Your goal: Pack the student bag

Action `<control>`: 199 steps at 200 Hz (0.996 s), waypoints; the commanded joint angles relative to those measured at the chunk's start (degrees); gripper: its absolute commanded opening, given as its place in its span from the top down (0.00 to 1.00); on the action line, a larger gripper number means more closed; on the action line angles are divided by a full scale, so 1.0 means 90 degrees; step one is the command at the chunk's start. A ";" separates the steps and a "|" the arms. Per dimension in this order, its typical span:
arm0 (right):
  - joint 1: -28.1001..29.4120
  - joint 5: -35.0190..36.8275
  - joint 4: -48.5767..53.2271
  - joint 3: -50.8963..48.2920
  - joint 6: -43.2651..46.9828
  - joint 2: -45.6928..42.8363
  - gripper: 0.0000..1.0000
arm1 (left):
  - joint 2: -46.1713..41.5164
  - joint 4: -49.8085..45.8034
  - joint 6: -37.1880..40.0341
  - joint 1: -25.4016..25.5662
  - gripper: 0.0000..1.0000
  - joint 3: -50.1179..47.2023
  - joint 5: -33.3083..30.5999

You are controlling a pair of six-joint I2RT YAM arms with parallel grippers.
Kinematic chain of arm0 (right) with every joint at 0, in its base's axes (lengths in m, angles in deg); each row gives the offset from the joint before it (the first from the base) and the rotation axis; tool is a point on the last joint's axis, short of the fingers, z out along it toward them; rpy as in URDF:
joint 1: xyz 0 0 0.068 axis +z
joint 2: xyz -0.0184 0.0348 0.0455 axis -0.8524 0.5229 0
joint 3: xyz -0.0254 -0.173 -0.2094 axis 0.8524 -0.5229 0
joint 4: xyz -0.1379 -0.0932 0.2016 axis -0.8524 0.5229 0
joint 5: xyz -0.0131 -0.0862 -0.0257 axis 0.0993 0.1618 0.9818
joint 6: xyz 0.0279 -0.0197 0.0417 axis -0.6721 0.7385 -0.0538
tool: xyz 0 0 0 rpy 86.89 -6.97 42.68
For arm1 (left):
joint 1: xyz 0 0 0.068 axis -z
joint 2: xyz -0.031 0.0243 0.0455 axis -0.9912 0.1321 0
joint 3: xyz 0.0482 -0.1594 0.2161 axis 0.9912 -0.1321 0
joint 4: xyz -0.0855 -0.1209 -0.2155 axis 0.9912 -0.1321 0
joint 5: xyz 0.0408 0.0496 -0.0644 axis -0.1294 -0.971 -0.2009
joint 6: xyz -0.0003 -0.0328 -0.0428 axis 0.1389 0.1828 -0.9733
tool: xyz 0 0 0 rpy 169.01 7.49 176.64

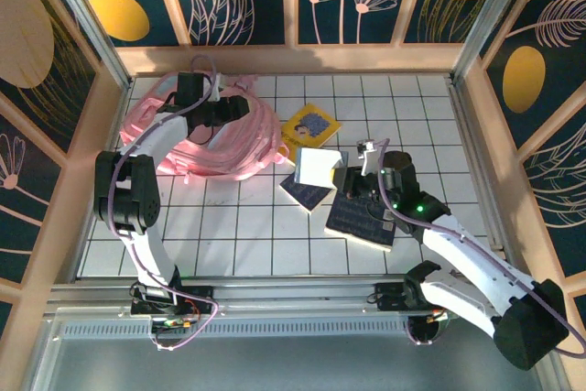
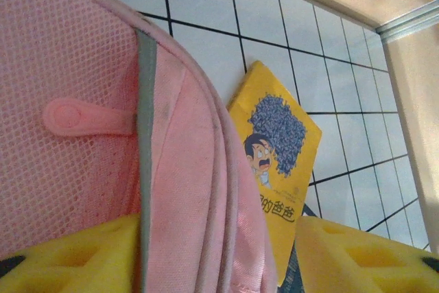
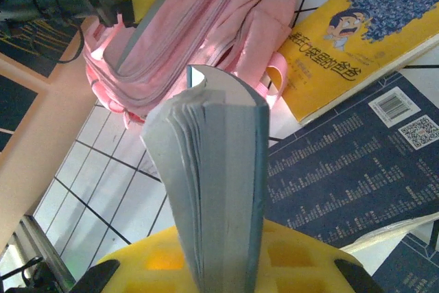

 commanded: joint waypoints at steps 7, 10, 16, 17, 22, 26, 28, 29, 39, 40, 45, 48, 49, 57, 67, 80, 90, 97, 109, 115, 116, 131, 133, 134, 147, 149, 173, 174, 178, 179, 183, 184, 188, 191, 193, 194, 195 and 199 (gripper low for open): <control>-0.0056 0.0054 -0.0340 0.0023 0.0074 0.0000 1.00 | 0.0160 -0.0106 0.0244 0.0023 0.52 -0.0072 0.0050; -0.0056 0.0059 -0.0339 0.0040 0.0066 -0.0001 1.00 | 0.0177 -0.0132 0.0273 0.0023 0.53 -0.0072 -0.0002; -0.0056 0.0070 -0.0329 0.0060 0.0055 0.0000 1.00 | 0.0196 -0.0176 0.0317 0.0023 0.55 -0.0072 -0.0096; -0.0056 0.0070 -0.0327 0.0066 0.0055 0.0001 1.00 | 0.0203 -0.0188 0.0330 0.0023 0.55 -0.0072 -0.0103; -0.0056 0.0070 -0.0325 0.0086 0.0047 0.0010 1.00 | 0.0210 -0.0224 0.0363 0.0023 0.56 -0.0064 -0.0182; -0.0056 0.0060 -0.0322 0.0099 0.0045 0.0016 1.00 | 0.0222 -0.0266 0.0392 0.0023 0.56 -0.0053 -0.0264; -0.0056 0.0060 -0.0319 0.0094 0.0045 0.0021 1.00 | 0.0223 -0.0292 0.0408 0.0023 0.57 -0.0043 -0.0324; -0.0056 0.0060 -0.0317 0.0103 0.0040 0.0021 1.00 | 0.0222 -0.0305 0.0414 0.0023 0.57 -0.0038 -0.0354; -0.0056 0.0065 -0.0300 0.0130 0.0021 0.0031 1.00 | 0.0252 -0.0439 0.0494 0.0023 0.60 0.0034 -0.0588; -0.0056 0.0067 -0.0302 0.0131 0.0018 0.0036 1.00 | 0.0251 -0.0447 0.0501 0.0023 0.60 0.0040 -0.0608; -0.0057 0.0070 -0.0306 0.0131 0.0008 0.0041 1.00 | 0.0253 -0.0489 0.0523 0.0023 0.61 0.0071 -0.0693; -0.0056 0.0061 -0.0314 0.0131 -0.0001 0.0040 1.00 | 0.0251 -0.0501 0.0541 0.0022 0.62 0.0082 -0.0731; -0.0056 0.0061 -0.0314 0.0131 -0.0003 0.0041 1.00 | 0.0255 -0.0502 0.0549 0.0023 0.63 0.0083 -0.0738; -0.0056 0.0050 -0.0333 0.0123 -0.0033 0.0055 1.00 | 0.0247 -0.0503 0.0548 0.0023 0.67 0.0085 -0.0801; -0.0056 0.0031 -0.0347 0.0112 -0.0057 0.0079 1.00 | 0.0255 -0.0507 0.0555 0.0022 0.69 0.0098 -0.0852; -0.0056 0.0031 -0.0343 0.0120 -0.0082 0.0121 1.00 | 0.0306 -0.0592 0.0608 0.0023 0.69 0.0159 -0.1043; -0.0056 0.0012 -0.0342 0.0140 -0.0108 0.0162 1.00 | 0.0336 -0.0662 0.0675 0.0023 0.71 0.0208 -0.1223; -0.0056 -0.0017 -0.0351 0.0159 -0.0126 0.0196 1.00 | 0.0347 -0.0713 0.0709 0.0023 0.76 0.0244 -0.1329; -0.0056 -0.0046 -0.0372 0.0206 -0.0172 0.0233 1.00 | 0.0363 -0.0773 0.0742 0.0023 0.86 0.0306 -0.1416; -0.0056 -0.0064 -0.0387 0.0237 -0.0196 0.0251 1.00 | 0.0358 -0.0786 0.0734 0.0023 0.91 0.0340 -0.1427; -0.0056 -0.0066 -0.0385 0.0252 -0.0198 0.0254 1.00 | 0.0357 -0.0791 0.0733 0.0023 0.92 0.0344 -0.1432; -0.0056 -0.0008 -0.0374 0.0407 -0.0264 0.0368 1.00 | 0.0232 -0.0756 0.0666 0.0023 1.00 0.0382 -0.1319; -0.0060 0.0006 -0.0364 0.0425 -0.0274 0.0385 1.00 | 0.0201 -0.0737 0.0650 0.0023 1.00 0.0384 -0.1286; -0.0058 0.0014 -0.0364 0.0439 -0.0276 0.0394 1.00 | 0.0181 -0.0728 0.0638 0.0023 1.00 0.0381 -0.1279; -0.0062 0.0083 -0.0320 0.0618 -0.0347 0.0584 1.00 | -0.0055 -0.0643 0.0537 0.0023 1.00 0.0394 -0.1095; -0.0062 0.0100 -0.0311 0.0651 -0.0366 0.0622 1.00 | -0.0100 -0.0640 0.0525 0.0019 1.00 0.0401 -0.1069; -0.0065 0.0103 -0.0365 0.0957 -0.0727 0.1096 1.00 | -0.0664 -0.0664 0.0408 0.0023 1.00 0.0492 -0.0960; -0.0065 0.0082 -0.0384 0.0969 -0.0751 0.1116 1.00 | -0.0691 -0.0671 0.0409 0.0023 1.00 0.0498 -0.0959; -0.0060 0.0010 -0.0449 0.1001 -0.0825 0.1191 1.00 | -0.0780 -0.0692 0.0396 0.0023 1.00 0.0527 -0.0951; -0.0150 0.0001 -0.0470 0.1006 -0.0849 0.1212 1.00 | -0.0803 -0.0700 0.0388 0.0023 1.00 0.0530 -0.0950; -0.0260 -0.0070 -0.0553 0.1031 -0.0937 0.1284 1.00 | -0.0878 -0.0729 0.0386 0.0024 1.00 0.0557 -0.0937; -0.0270 -0.0088 -0.0570 0.1035 -0.0959 0.1298 1.00 | -0.0885 -0.0738 0.0384 0.0024 1.00 0.0570 -0.0933; -0.0309 -0.0151 -0.0652 0.1062 -0.1049 0.1361 1.00 | -0.0895 -0.0776 0.0376 0.0023 1.00 0.0600 -0.0921; -0.0334 -0.0206 -0.0714 0.1075 -0.1123 0.1419 1.00 | -0.1073 -0.0811 0.0381 0.0023 1.00 0.0631 -0.0924; -0.0357 -0.0243 -0.0759 0.1083 -0.1170 0.1458 1.00 | -0.1124 -0.0829 0.0379 0.0016 1.00 0.0644 -0.0921; -0.0367 -0.0263 -0.0776 0.1085 -0.1188 0.1472 1.00 | -0.1145 -0.0842 0.0380 0.0020 1.00 0.0652 -0.0921; -0.0377 -0.0282 -0.0794 0.1092 -0.1211 0.1494 1.00 | -0.1161 -0.0853 0.0376 0.0022 1.00 0.0661 -0.0920; -0.0409 -0.0360 -0.0876 0.1109 -0.1309 0.1566 1.00 | -0.1230 -0.0894 0.0372 0.0023 1.00 0.0691 -0.0913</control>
